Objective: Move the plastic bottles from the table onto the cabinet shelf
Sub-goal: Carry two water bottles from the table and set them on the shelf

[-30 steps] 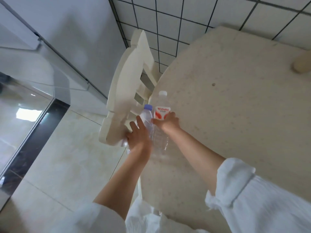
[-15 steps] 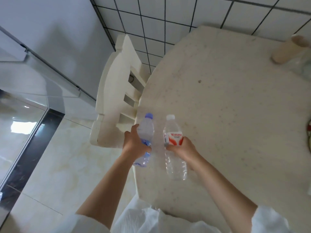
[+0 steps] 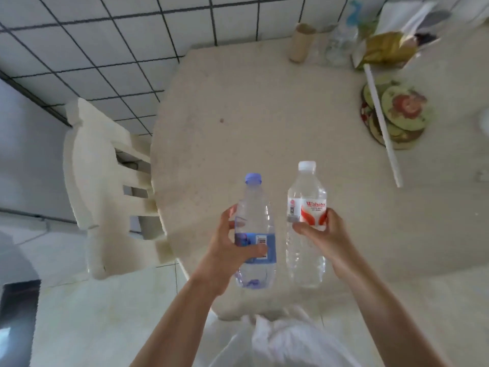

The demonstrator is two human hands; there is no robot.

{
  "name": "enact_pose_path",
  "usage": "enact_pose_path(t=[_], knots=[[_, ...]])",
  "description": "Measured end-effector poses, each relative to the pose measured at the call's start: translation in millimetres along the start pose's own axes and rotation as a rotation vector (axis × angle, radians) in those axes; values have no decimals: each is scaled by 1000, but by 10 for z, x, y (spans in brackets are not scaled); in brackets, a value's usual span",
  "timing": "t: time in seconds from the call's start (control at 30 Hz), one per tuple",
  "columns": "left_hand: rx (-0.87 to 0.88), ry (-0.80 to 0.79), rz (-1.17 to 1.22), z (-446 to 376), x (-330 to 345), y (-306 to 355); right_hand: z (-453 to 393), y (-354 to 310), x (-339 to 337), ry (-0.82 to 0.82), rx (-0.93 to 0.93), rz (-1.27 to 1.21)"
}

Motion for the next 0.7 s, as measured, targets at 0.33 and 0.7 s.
enact_pose_path(t=[0.33, 0.7], knots=[[128, -412, -193, 201, 520, 83, 826, 900, -492, 251, 75, -468], [112, -789, -267, 752, 1709, -232, 1607, 2158, -1216, 550, 217, -851]])
Point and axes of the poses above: each hand's wrist, its own z-axis away from the middle knuckle, its own x-axis out of the palm, y = z × x, the point moved 3 cm from there along -z, towards the middle knuckle, and after that the axes turned 14 degrees about x, right-handed, at the moved point
